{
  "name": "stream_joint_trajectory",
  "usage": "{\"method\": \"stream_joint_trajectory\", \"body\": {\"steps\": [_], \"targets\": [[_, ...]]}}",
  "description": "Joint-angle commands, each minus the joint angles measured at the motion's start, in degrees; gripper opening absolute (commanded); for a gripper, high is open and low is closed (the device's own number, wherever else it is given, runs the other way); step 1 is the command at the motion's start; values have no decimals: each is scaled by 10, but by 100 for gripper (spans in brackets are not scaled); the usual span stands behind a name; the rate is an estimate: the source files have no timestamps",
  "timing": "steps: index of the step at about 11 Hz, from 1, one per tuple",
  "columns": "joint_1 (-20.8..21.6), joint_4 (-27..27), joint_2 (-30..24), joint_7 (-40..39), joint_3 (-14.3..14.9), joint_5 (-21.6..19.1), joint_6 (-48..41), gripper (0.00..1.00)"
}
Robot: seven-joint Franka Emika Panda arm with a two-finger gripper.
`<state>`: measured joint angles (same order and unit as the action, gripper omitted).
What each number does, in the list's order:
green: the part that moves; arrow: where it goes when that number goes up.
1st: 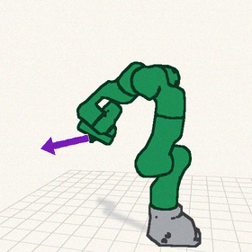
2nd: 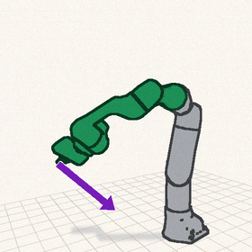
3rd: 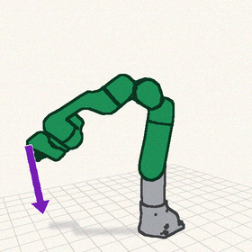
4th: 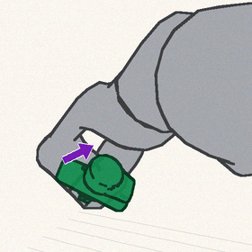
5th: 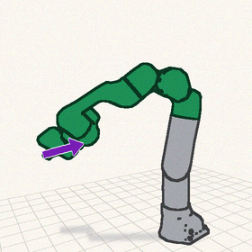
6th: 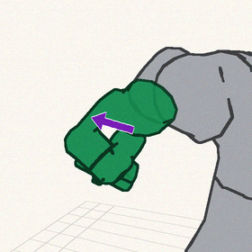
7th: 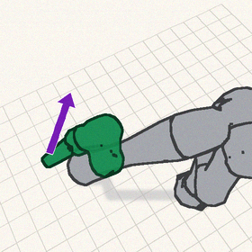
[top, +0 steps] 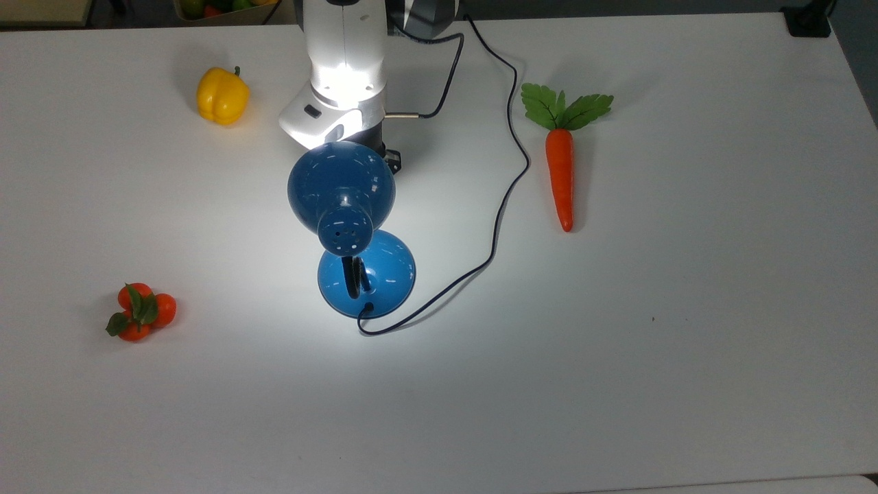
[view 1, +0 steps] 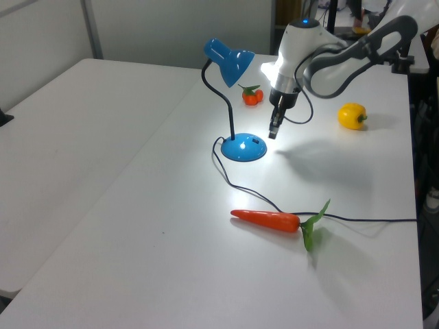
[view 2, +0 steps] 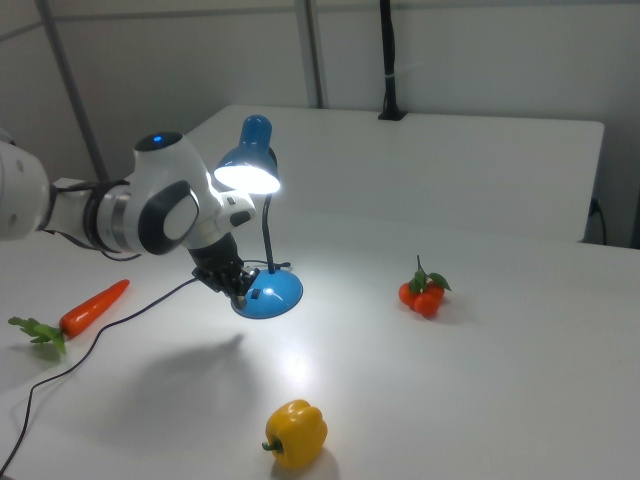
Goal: Turn on desk lamp
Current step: 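Lift the gripper off the switch and withdraw it from the lamp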
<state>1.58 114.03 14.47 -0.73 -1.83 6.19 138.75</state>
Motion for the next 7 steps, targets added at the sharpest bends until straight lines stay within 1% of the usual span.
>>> {"method": "stream_joint_trajectory", "body": {"steps": [1,3,4,6,7], "targets": [[1,8,-82,6,-2,10,-151,0],[-4,-4,-125,7,-2,10,-221,0],[-6,-26,-137,7,-2,10,-264,0],[-4,-99,-137,8,-2,9,-354,0],[-4,-124,-138,8,-3,9,-387,0]]}}
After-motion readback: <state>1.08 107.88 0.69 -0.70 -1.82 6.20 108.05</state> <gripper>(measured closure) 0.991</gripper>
